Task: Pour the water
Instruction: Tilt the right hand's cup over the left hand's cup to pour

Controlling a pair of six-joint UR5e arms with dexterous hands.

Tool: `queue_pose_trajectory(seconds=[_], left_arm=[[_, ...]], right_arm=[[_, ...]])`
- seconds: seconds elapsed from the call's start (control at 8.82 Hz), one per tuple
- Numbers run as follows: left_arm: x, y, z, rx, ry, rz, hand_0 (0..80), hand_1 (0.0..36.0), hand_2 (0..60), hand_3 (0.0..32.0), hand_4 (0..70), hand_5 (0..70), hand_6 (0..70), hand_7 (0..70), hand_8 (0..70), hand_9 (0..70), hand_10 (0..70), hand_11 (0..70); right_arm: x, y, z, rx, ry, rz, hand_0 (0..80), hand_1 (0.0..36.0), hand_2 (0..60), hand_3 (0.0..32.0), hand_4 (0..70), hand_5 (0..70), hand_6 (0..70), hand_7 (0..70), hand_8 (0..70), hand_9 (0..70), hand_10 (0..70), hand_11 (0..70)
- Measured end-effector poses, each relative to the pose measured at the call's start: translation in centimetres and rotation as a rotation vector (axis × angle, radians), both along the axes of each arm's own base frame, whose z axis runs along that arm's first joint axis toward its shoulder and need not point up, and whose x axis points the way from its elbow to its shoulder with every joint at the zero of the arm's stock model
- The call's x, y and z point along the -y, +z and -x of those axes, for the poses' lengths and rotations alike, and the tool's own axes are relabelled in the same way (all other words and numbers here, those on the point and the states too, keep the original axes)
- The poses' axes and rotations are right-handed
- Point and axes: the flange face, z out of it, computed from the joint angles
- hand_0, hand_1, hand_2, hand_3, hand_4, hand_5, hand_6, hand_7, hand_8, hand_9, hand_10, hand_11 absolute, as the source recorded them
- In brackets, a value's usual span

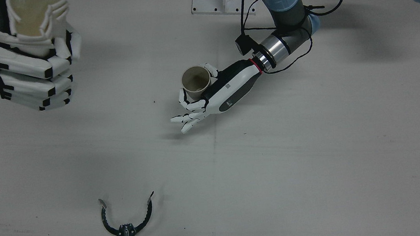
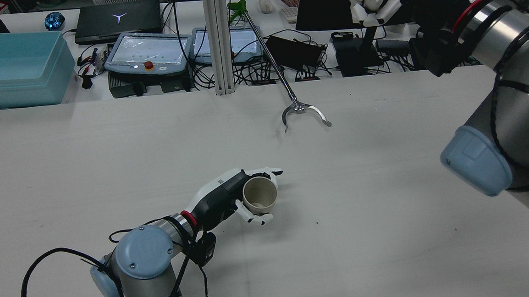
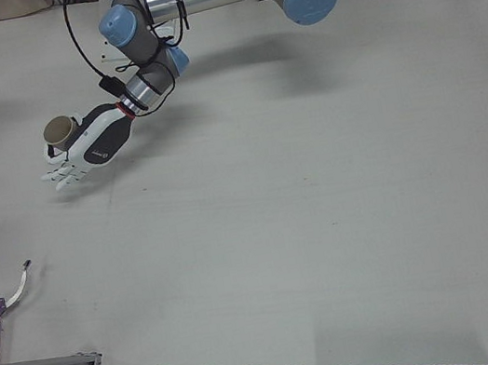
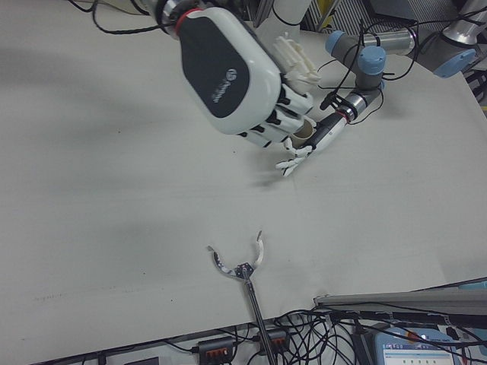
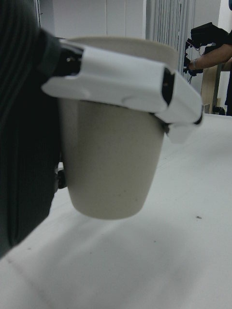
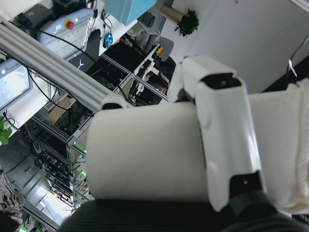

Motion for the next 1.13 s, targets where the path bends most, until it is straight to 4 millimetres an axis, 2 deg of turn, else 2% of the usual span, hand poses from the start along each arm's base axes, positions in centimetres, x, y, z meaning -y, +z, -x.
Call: queue_pose_trajectory(seconds=[0.11,0.23,0.34,0.57,0.68,1.02,1.13], left_arm=[[0.0,-0.2,0.0,-0.003,-0.001,0.003,74.7,36.0,60.0,0.0,69.9,70.0,10.2,17.3,1.6,3.9,3.9,8.5],[0.1,-0.4,0.3,-0.010,-0.004,0.003,73.6,36.0,60.0,0.0,70.0,70.0,10.2,17.2,1.6,3.8,3.9,8.4],[0.3,-0.9,0.8,-0.020,-0.009,0.001,73.8,36.0,60.0,0.0,70.0,70.0,10.1,17.1,1.4,3.6,3.6,8.0],[1.2,-1.9,2.5,-0.041,-0.030,-0.005,73.0,36.0,60.0,0.0,70.0,70.0,10.2,17.1,1.5,3.7,3.8,8.2],[1.7,-2.1,3.2,-0.047,-0.039,-0.005,72.2,36.0,60.0,0.0,69.6,70.0,10.1,17.0,1.4,3.6,3.7,8.1],[2.1,-2.1,3.8,-0.051,-0.046,0.000,71.8,36.0,60.0,0.0,70.0,70.0,10.4,17.1,1.6,3.8,3.9,8.4],[2.2,-2.0,3.8,-0.050,-0.047,0.001,69.8,36.0,60.0,0.0,70.0,70.0,10.4,17.1,1.5,3.7,4.0,8.5]], right_arm=[[-1.9,-0.6,3.2,-0.078,-0.017,-0.016,80.0,36.0,60.0,0.0,70.0,70.0,70.0,70.0,56.9,70.0,49.1,70.0],[-3.4,0.2,5.5,-0.158,-0.029,-0.017,80.0,36.0,60.0,0.0,70.0,70.0,70.0,70.0,56.4,70.0,48.1,70.0],[-4.2,1.7,6.6,-0.222,-0.032,-0.002,80.0,36.0,60.0,0.0,70.0,70.0,70.0,70.0,55.6,70.0,47.2,69.0],[-4.2,4.6,8.3,-0.332,-0.028,0.035,80.0,36.0,60.0,0.0,70.0,70.0,70.0,70.0,54.8,70.0,46.2,67.4],[-4.0,5.2,10.0,-0.369,-0.036,0.046,80.0,36.0,60.0,0.0,70.0,70.0,70.0,70.0,54.4,70.0,45.5,66.4],[-4.3,4.6,14.8,-0.410,-0.040,0.049,80.0,36.0,60.0,0.0,70.0,70.0,70.0,70.0,54.0,70.0,46.4,67.9],[-4.4,4.1,15.7,-0.410,-0.040,0.046,80.0,36.0,60.0,0.0,70.0,70.0,70.0,70.0,53.3,70.0,46.4,68.0]])
